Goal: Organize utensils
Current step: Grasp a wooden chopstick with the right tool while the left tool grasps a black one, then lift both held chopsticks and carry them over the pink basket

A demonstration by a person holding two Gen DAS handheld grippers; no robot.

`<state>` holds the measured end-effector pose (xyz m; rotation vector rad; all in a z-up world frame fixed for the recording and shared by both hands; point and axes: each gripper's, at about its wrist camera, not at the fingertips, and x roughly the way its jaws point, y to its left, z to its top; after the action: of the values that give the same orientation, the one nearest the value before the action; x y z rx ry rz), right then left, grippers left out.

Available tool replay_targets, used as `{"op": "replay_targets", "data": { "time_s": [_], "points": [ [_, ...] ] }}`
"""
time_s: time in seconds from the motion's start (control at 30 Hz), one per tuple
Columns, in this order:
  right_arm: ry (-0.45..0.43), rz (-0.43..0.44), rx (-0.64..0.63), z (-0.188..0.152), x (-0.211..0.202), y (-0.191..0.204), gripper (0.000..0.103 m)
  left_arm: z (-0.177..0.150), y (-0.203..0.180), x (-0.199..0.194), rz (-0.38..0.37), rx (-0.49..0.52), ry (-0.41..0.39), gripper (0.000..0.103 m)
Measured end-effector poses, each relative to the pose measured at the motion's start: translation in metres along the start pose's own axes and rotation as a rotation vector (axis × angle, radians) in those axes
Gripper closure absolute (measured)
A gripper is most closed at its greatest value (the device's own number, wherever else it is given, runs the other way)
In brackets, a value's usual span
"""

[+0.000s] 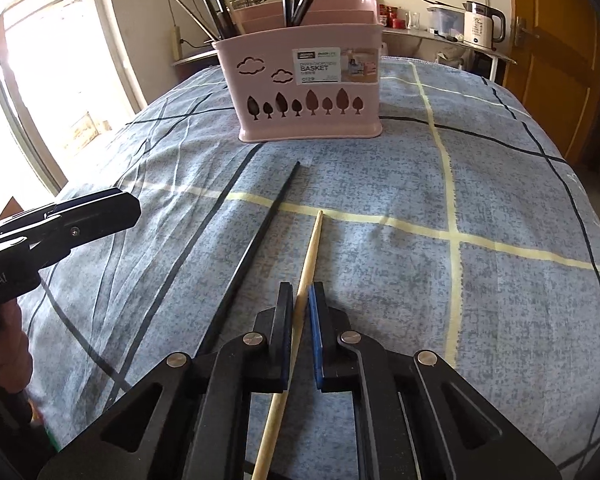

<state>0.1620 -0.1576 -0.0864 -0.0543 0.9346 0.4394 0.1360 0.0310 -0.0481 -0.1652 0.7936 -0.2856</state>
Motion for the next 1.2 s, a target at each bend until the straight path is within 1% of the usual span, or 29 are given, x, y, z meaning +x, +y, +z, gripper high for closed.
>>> {"op": "replay_targets", "data": {
  "time_s": [0.2,0.27,0.33,0.43,0.47,0.5,0.53,0.7,0.8,0.93,1.0,1.07,1.13,1.2],
  "points": [
    [-0.008,0.002,0.030,-0.006,-0.007,-0.016,0.095,0.009,-0.017,0.029,-0.018,0.028,0.056,0.063],
    [-0.010,0.007,0.037,-0.006,-0.008,-0.018,0.095,0.011,-0.027,0.042,-0.019,0.052,0.078,0.063],
    [-0.011,0.009,0.041,-0.007,-0.008,-0.019,0.095,0.013,-0.037,0.055,-0.017,0.085,0.091,0.071],
    [-0.014,0.017,0.048,-0.007,-0.009,-0.022,0.095,0.011,-0.046,0.075,-0.012,0.114,0.137,0.080],
    [-0.015,0.019,0.050,-0.007,-0.009,-0.022,0.095,0.010,-0.048,0.078,-0.006,0.125,0.140,0.082],
    [-0.015,0.022,0.052,-0.007,-0.009,-0.023,0.095,0.010,-0.051,0.078,0.007,0.145,0.128,0.087],
    [-0.015,0.023,0.053,-0.007,-0.009,-0.023,0.095,0.008,-0.053,0.077,0.016,0.161,0.132,0.093],
    [-0.014,0.025,0.061,-0.006,-0.009,-0.025,0.095,-0.002,-0.049,0.064,0.013,0.177,0.147,0.094],
    [-0.013,0.035,0.078,-0.006,-0.009,-0.028,0.095,-0.012,-0.041,0.050,0.009,0.165,0.153,0.094],
    [-0.006,0.024,0.070,-0.002,-0.007,-0.028,0.094,-0.021,-0.031,0.035,0.025,0.152,0.158,0.095],
    [-0.004,0.009,0.060,0.002,-0.005,-0.027,0.094,-0.021,-0.026,0.032,0.045,0.146,0.158,0.095],
    [-0.004,0.001,0.053,0.006,-0.003,-0.026,0.094,-0.017,-0.024,0.036,0.057,0.144,0.160,0.093],
    [0.001,-0.006,0.049,0.011,0.001,-0.027,0.094,-0.012,-0.022,0.039,0.060,0.133,0.163,0.085],
    [0.008,-0.015,0.044,0.015,0.006,-0.027,0.094,-0.007,-0.023,0.047,0.045,0.131,0.169,0.080]
  ]
}}
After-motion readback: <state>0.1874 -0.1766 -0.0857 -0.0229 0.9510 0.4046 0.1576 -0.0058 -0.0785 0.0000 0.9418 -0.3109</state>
